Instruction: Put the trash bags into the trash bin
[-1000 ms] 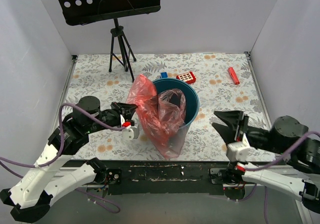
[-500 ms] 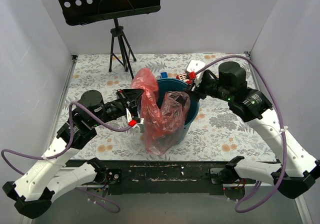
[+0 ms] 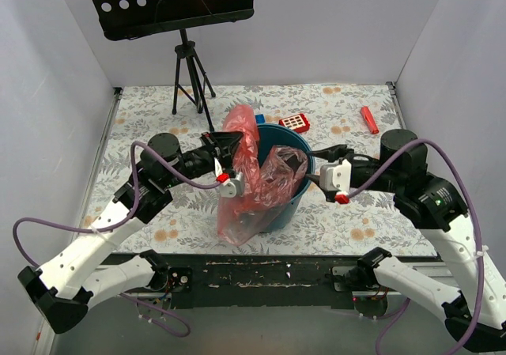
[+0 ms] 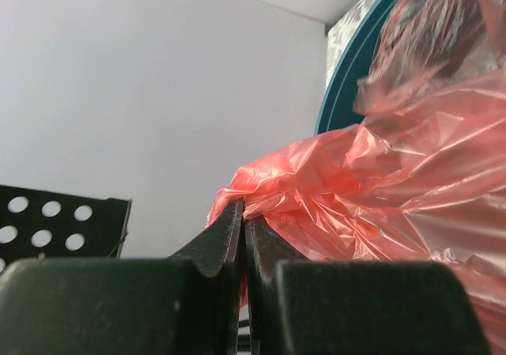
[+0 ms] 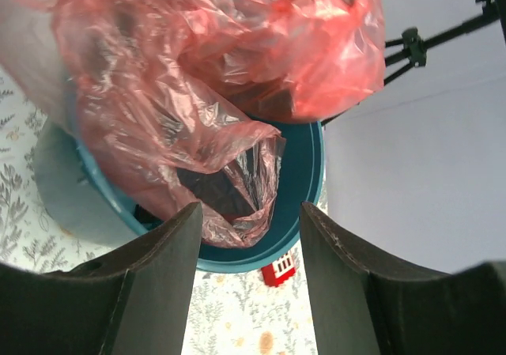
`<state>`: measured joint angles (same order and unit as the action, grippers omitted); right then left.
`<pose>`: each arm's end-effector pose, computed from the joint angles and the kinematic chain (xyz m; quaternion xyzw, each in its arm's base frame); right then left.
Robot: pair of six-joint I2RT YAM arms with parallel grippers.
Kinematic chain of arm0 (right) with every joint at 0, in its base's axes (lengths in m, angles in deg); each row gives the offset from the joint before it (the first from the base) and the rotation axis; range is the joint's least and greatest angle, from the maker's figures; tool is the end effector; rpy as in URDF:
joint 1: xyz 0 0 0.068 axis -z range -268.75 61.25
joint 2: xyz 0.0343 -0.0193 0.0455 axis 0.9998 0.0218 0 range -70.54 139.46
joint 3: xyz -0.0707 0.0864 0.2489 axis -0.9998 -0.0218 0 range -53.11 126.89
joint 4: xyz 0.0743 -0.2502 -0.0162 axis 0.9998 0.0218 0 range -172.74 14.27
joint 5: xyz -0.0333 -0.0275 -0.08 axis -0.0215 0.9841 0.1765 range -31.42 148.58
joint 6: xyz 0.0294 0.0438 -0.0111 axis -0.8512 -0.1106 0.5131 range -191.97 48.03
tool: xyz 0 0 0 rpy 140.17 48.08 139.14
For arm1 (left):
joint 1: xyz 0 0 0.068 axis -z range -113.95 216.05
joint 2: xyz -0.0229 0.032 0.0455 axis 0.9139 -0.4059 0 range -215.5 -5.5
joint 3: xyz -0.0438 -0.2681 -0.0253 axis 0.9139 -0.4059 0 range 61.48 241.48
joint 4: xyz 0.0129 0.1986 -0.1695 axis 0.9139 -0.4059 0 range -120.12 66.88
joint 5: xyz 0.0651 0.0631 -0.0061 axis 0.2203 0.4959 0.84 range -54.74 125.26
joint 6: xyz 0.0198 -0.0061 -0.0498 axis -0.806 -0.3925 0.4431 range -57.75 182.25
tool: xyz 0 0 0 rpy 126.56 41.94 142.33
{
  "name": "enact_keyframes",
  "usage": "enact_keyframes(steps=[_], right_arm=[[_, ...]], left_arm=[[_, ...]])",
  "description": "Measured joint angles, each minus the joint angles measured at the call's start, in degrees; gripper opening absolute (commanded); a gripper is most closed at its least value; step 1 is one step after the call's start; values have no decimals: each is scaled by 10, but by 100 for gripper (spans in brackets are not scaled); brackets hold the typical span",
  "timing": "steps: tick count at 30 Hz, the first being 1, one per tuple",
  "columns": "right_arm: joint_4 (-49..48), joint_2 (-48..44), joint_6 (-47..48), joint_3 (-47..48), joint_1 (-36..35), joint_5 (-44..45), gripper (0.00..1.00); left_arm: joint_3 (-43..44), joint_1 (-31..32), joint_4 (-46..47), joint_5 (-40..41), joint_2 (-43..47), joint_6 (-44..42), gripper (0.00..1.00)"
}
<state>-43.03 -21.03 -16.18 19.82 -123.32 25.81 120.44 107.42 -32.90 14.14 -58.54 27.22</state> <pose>0.1121 0.1006 0.4375 -0.6638 0.4211 0.1160 0.6072 0.1459 -0.1455 0.4021 0.5424 0.4870 -0.1708 0.6629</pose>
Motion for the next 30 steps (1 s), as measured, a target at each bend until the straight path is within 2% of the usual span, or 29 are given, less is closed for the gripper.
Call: enact_keyframes(steps=[6, 13, 18, 24, 25, 29, 30], right_arm=[[16, -28, 125, -35, 0, -42, 61], [26, -42, 250, -82, 0, -82, 61], [14, -34, 284, -90, 0, -96, 61], [-58, -33, 288, -116, -10, -105, 57], [-70, -33, 288, -121, -14, -105, 51], [-108, -34, 276, -129, -30, -104, 14], [-118, -35, 267, -129, -34, -104, 7]], left_arm=[[35, 0, 10, -45, -35, 113, 0], [105, 0, 25, -18, -81, 274, 0], [115, 0, 24, -5, -84, 378, 0], [115, 0, 24, 10, -84, 462, 0], [115, 0, 24, 12, -84, 475, 0], [115, -7, 26, 11, -91, 535, 0], [115, -9, 26, 9, -94, 549, 0]])
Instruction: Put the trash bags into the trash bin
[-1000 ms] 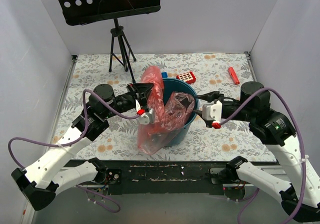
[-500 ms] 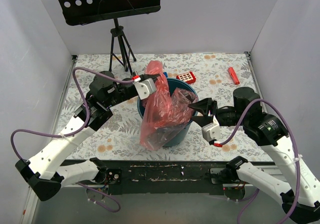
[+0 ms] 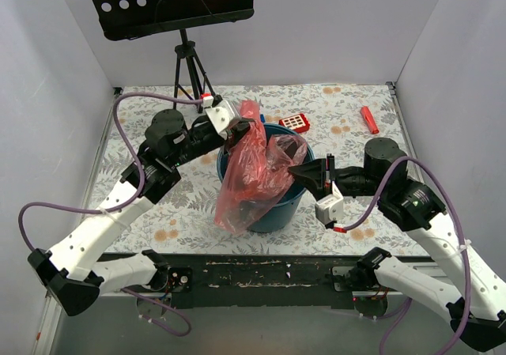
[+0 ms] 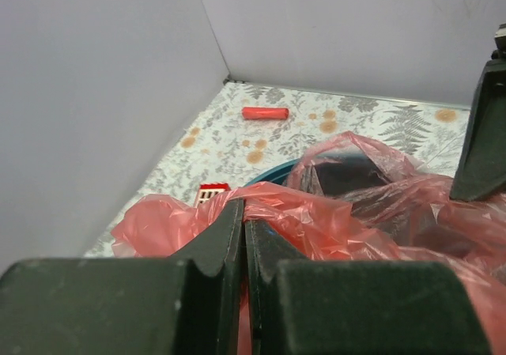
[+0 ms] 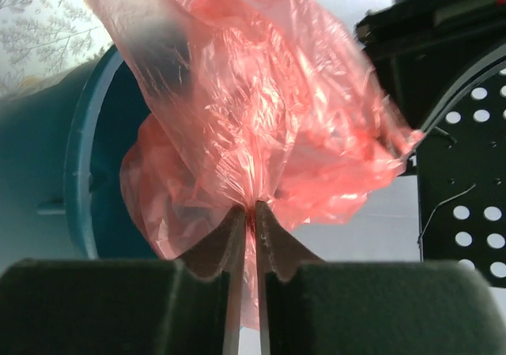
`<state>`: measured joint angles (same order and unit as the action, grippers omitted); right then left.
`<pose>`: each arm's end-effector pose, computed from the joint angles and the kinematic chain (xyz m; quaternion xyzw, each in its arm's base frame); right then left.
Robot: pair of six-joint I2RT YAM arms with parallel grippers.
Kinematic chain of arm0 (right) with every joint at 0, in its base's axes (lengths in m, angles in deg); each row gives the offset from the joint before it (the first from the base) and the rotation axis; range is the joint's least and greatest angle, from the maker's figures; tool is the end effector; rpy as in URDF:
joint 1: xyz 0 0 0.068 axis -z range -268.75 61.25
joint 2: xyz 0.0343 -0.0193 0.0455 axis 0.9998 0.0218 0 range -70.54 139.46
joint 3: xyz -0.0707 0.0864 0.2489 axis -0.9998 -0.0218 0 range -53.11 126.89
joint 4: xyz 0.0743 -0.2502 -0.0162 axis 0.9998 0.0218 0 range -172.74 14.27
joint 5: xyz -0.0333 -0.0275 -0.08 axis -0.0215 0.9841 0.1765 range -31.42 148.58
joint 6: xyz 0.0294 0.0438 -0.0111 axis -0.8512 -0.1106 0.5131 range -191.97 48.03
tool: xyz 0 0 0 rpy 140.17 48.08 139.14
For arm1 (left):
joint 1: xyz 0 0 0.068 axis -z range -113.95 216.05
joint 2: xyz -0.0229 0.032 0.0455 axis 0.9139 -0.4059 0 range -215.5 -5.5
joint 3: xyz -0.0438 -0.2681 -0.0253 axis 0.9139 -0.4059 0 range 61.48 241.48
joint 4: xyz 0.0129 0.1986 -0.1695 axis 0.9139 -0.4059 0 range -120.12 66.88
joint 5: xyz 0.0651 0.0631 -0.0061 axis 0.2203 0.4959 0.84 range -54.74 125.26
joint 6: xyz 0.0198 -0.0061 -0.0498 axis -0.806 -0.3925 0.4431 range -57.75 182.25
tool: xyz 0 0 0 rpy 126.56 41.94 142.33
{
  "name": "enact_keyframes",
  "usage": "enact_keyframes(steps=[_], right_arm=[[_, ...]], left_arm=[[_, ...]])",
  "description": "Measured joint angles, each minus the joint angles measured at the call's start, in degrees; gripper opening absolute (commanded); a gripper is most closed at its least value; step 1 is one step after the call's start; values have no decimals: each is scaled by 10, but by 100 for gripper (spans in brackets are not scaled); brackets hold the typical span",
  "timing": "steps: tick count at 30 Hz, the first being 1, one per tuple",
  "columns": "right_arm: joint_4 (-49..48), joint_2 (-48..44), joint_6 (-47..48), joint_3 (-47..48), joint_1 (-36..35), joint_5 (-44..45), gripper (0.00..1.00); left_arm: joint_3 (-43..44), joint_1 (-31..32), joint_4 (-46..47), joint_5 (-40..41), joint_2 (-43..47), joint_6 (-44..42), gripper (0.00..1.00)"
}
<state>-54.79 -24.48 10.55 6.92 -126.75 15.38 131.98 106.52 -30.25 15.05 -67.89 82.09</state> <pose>0.1089 0.1160 0.3968 -0.7485 0.1666 0.0516 0.6398 0.1739 -0.1644 0.4432 0.2466 0.6566 -0.4590 0.5453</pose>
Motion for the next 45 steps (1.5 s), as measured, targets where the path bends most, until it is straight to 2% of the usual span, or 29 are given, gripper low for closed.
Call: enact_keyframes(steps=[1, 8, 15, 16, 18, 20, 22, 24, 27, 31, 35, 37, 40, 45], right_arm=[[-7, 1, -12, 2, -5, 2, 1], [-22, 17, -102, 113, -19, 19, 1], [-10, 8, -163, 199, -19, 27, 1], [-7, 7, -171, 200, -20, 27, 1], [-3, 9, -187, 193, -21, 31, 1], [-8, 9, -202, 171, -21, 41, 1], [-17, 10, -222, 140, -22, 51, 1], [-29, 18, -242, 114, -22, 59, 1], [-56, 45, -272, 107, -35, 77, 1], [-92, 79, -298, 106, -69, 111, 1], [-123, 95, -318, 104, -111, 163, 1], [-136, 104, -331, 104, -132, 195, 1], [-147, 126, -348, 108, -155, 244, 1], [-144, 176, -365, 137, -169, 312, 1]], left_arm=[[0, -4, 1, -2, -4, 17, 0], [5, -35, -23, -41, -40, 149, 0], [11, -45, -33, -79, -61, 238, 0], [7, -48, -34, -83, -62, 245, 5], [-5, -60, -41, -89, -61, 255, 31], [-11, -76, -65, -93, -62, 258, 53], [-11, -97, -95, -95, -61, 257, 67], [-7, -118, -128, -95, -57, 247, 74], [37, -146, -185, -87, -54, 213, 75], [141, -172, -231, -89, -51, 168, 60], [249, -175, -250, -160, -44, 185, 57], [258, -175, -255, -217, -24, 201, 59], [227, -174, -275, -276, 8, 210, 64], [227, -173, -294, -311, -27, 226, 67]])
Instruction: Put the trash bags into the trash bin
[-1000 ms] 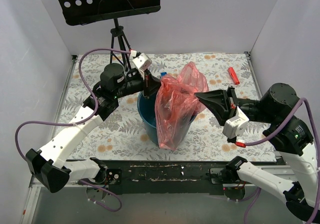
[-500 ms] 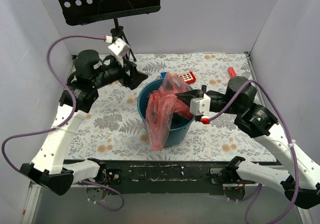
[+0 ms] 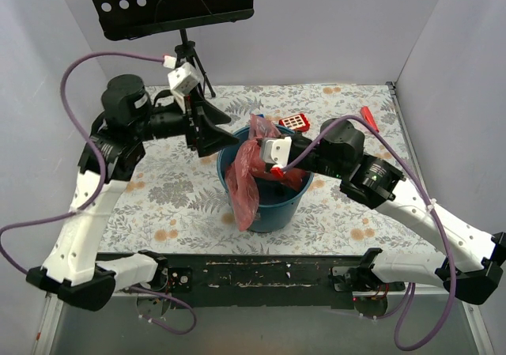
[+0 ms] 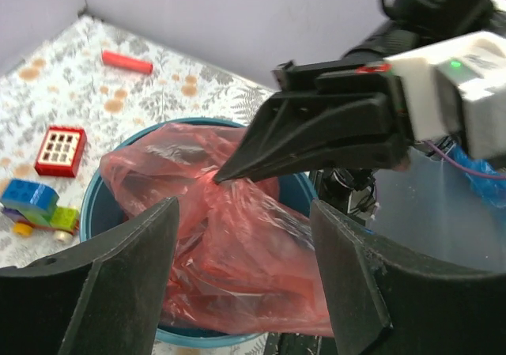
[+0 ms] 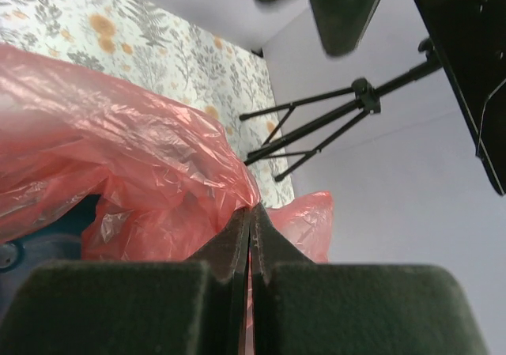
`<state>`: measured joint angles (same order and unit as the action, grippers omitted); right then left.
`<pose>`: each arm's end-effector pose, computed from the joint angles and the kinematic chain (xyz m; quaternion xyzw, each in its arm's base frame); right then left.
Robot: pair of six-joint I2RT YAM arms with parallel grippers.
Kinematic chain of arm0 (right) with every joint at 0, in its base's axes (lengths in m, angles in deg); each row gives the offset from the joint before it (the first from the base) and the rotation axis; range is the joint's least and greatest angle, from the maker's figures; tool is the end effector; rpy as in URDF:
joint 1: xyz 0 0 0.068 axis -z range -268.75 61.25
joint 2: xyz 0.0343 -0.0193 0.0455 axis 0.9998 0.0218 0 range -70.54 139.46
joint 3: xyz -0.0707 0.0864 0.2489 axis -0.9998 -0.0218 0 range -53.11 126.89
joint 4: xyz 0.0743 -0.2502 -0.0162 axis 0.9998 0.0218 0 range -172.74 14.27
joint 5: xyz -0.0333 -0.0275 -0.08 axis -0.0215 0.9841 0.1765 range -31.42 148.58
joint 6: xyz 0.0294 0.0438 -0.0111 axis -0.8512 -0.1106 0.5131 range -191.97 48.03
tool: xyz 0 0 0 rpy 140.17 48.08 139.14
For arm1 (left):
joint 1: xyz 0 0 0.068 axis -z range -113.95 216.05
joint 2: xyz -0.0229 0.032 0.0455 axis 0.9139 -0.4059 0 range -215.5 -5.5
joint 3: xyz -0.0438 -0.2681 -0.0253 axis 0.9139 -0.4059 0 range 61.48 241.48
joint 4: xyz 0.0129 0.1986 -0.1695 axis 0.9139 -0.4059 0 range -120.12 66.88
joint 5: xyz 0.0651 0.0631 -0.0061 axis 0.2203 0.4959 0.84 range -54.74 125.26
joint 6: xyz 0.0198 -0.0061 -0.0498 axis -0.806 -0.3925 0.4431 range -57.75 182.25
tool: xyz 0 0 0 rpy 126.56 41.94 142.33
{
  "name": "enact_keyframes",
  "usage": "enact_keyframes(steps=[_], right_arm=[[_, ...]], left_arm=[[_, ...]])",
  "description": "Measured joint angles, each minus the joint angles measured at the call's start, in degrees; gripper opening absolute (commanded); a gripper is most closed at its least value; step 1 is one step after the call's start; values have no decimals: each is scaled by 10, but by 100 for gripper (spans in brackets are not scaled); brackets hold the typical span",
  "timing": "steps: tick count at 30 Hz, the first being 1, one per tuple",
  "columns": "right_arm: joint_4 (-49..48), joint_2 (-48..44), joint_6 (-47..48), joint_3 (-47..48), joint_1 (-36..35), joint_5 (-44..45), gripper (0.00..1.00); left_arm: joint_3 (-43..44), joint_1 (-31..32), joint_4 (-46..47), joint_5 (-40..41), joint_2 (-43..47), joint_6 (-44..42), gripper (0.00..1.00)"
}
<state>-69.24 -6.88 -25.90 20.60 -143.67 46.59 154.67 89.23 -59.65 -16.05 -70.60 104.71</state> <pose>0.1333 0.2026 0.4453 -0.6042 0.4054 0.1285 0.6739 0.1654 -0.1010 0.5071 0.1644 0.7203 -0.5946 0.3171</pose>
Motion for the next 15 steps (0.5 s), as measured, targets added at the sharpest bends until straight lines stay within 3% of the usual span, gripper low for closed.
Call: enact_keyframes(steps=[6, 15], right_arm=[[-1, 6, -4, 1, -12, 56, 1], [0, 6, 3, 1, -18, 108, 1]], left_arm=[[7, 26, -25, 39, -74, 1, 68], [59, 92, -70, 84, -99, -27, 70]])
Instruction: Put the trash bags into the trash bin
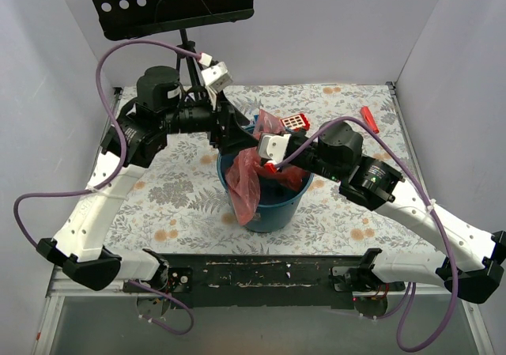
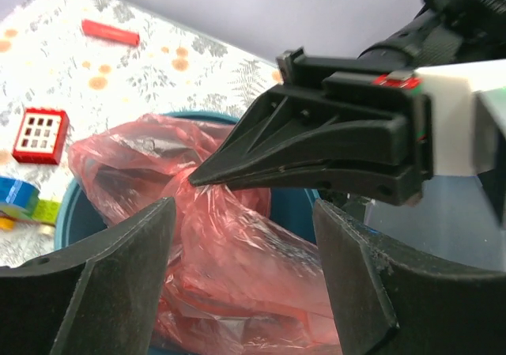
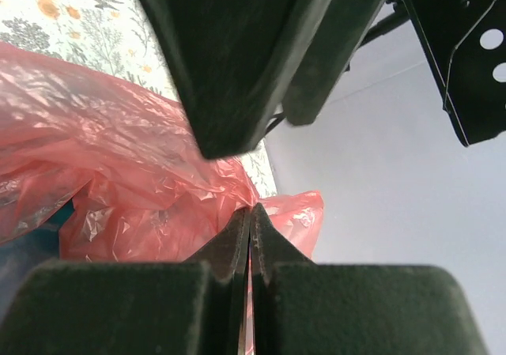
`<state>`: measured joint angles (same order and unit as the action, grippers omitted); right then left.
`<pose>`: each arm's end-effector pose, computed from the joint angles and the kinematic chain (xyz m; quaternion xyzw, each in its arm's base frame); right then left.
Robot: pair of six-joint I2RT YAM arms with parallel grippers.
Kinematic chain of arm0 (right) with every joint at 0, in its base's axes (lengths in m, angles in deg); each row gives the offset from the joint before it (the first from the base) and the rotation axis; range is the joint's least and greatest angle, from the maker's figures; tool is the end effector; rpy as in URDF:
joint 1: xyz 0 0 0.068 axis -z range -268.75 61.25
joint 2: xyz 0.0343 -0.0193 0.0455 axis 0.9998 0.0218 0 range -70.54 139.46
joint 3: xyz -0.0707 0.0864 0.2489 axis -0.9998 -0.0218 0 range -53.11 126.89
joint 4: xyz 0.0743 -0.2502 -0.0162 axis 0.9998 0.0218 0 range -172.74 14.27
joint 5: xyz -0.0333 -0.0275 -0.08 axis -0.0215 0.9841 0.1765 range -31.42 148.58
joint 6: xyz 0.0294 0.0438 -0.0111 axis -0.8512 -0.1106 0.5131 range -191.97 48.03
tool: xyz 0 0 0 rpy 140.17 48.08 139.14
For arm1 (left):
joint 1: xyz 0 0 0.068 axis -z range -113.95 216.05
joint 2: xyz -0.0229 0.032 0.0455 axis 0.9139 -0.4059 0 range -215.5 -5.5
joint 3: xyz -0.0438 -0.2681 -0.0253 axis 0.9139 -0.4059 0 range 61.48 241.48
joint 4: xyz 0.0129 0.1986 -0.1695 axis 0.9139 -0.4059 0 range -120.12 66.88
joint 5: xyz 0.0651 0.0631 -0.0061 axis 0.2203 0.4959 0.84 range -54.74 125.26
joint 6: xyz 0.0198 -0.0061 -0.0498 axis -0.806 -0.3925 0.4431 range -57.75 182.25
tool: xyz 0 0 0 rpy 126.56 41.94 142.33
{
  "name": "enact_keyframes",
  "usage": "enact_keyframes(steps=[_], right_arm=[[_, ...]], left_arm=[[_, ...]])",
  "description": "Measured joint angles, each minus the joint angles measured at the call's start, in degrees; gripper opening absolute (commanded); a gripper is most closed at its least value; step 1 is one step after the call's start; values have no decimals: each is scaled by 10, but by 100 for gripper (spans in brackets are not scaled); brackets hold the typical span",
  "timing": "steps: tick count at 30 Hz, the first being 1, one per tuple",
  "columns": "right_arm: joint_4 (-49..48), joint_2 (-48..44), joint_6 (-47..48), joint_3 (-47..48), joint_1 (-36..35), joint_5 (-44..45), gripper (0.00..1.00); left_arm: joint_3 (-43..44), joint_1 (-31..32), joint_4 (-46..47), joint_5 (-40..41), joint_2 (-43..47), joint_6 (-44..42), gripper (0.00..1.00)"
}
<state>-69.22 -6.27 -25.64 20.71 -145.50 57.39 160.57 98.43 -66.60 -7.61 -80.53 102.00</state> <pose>0.1345 0.2065 0.4435 -0.5769 0.4492 0.0696 0.6787 0.1943 -0.1518 0.4899 0.1618 0.7718 -0.5577 0.2591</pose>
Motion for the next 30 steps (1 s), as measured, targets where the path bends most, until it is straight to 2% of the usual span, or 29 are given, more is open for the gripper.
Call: enact_keyframes(steps=[8, 10, 14, 21, 30], right_arm=[[-3, 7, 4, 0, 0, 35, 1], [-4, 10, 5, 0, 0, 40, 1], [-4, 11, 6, 0, 0, 45, 1], [-1, 7, 9, 0, 0, 56, 1], [-2, -10, 17, -6, -2, 59, 1]], left_arm=[[51, 16, -46, 16, -17, -38, 66], [71, 21, -66, 20, -40, -48, 58], [116, 26, -104, 37, -102, -64, 31], [125, 26, -135, 75, -125, -79, 2], [117, 31, -122, 79, -94, -93, 0]])
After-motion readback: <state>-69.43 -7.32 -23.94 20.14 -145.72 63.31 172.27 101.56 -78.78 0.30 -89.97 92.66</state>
